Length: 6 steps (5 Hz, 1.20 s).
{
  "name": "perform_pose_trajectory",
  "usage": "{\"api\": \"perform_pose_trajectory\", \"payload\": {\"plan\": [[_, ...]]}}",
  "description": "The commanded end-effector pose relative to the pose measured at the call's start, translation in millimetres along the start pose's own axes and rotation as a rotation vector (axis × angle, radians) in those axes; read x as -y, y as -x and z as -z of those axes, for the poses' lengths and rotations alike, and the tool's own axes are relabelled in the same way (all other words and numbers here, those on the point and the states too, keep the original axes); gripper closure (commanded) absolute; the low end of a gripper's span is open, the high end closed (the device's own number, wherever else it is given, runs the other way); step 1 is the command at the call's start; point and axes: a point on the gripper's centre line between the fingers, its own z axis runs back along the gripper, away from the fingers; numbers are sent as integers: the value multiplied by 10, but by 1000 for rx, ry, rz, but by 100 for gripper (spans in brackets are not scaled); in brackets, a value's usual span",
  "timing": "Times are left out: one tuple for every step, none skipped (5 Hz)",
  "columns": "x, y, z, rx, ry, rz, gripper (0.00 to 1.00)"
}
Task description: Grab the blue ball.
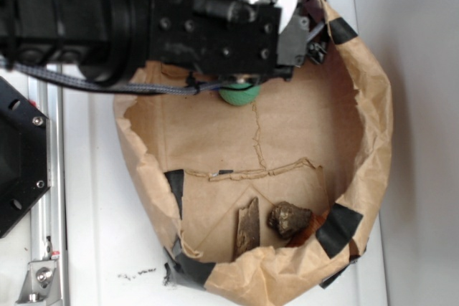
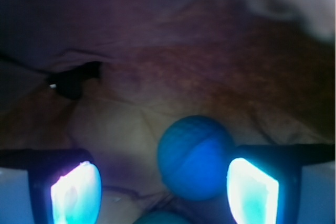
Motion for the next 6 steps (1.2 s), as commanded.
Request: {"api": "perform_pose_trajectory", "payload": {"plan": [[-147,28,149,4,53,-41,0],[-212,110,268,-15,57,-41,0],[-237,124,296,-17,48,-39,0],[-231,118,319,-23,42,-33,0],[-198,86,349,-28,29,-60,100],[-106,19,378,-28,22,-58,100]]}}
